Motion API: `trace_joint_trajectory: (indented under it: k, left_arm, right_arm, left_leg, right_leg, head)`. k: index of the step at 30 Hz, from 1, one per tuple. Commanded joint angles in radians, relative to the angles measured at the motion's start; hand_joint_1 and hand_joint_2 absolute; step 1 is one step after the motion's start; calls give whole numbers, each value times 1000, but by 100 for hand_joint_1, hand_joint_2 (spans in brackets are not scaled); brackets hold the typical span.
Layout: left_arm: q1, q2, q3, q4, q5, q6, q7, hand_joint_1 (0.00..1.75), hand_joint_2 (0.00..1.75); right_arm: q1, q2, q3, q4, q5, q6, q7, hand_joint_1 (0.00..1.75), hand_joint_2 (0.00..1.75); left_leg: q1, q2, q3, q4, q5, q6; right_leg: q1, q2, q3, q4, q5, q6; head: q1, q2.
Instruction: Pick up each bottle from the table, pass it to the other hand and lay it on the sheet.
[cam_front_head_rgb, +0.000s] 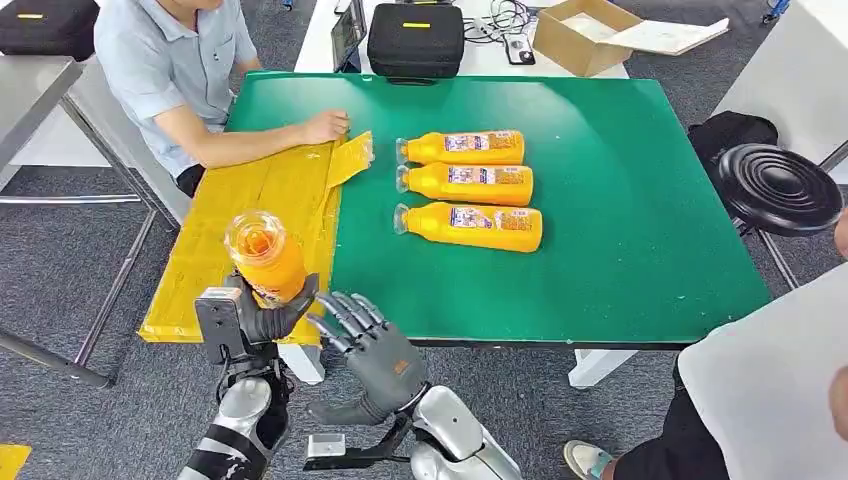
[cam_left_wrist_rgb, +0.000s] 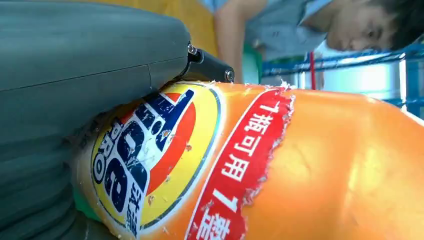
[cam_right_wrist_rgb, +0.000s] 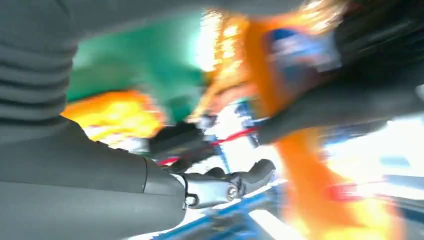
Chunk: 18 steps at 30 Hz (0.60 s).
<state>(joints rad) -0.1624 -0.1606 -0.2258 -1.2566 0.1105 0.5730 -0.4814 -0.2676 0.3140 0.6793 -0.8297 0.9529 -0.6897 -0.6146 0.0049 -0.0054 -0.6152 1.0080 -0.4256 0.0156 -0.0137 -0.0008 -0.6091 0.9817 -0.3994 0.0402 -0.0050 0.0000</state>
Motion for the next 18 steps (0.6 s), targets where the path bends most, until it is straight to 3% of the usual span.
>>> trace_joint_trajectory:
  k: [1,2,4,5,6,12,18]
  left_arm:
    - [-118,37,61,146,-217,109,-10,175,175]
    - [-132,39,61,162,-235,121,-12,175,175]
    - [-215,-7,207,275,-542,125,-13,175,175]
    - [-332,0,304,428,-950,125,85,175,175]
    - [-358,2,307,465,-979,125,98,175,175]
    - [-605,89,152,853,-1235,88,339,175,175]
    - [-693,110,82,951,-1311,-139,496,175,175]
  right_arm:
    - [36,35,-180,5,42,-8,2,0,0]
    - [39,35,-185,1,59,-8,1,0,0]
    - [25,35,-153,23,14,-8,-11,0,0]
    - [0,35,-106,61,-31,-8,-18,0,0]
    - [-4,35,-99,66,-33,-8,-18,0,0]
    - [-51,35,26,135,-162,-8,-25,0,0]
    - [-77,28,123,139,-226,18,-23,0,0]
  left_leg:
    - [1,-1,5,0,-2,-1]
    - [1,-1,7,0,-2,-1]
    - [0,0,3,-1,-1,-1]
    - [0,-1,2,0,0,-1]
    - [0,-1,4,-1,-1,-1]
    - [1,-1,2,0,1,-2]
    - [2,1,4,1,0,-2]
  right_leg:
    - [1,-2,6,0,-2,-2]
    - [1,-2,8,0,-3,-2]
    - [1,0,3,-1,-1,-1]
    - [0,-1,2,0,-1,-1]
    - [1,-1,4,0,-1,-2]
    - [1,-2,2,1,-1,-1]
    - [2,-1,4,2,-1,-2]
  head:
    - [0,0]
    - [0,0]
    - [0,0]
    - [0,0]
    - [0,0]
    - [0,0]
    - [0,0]
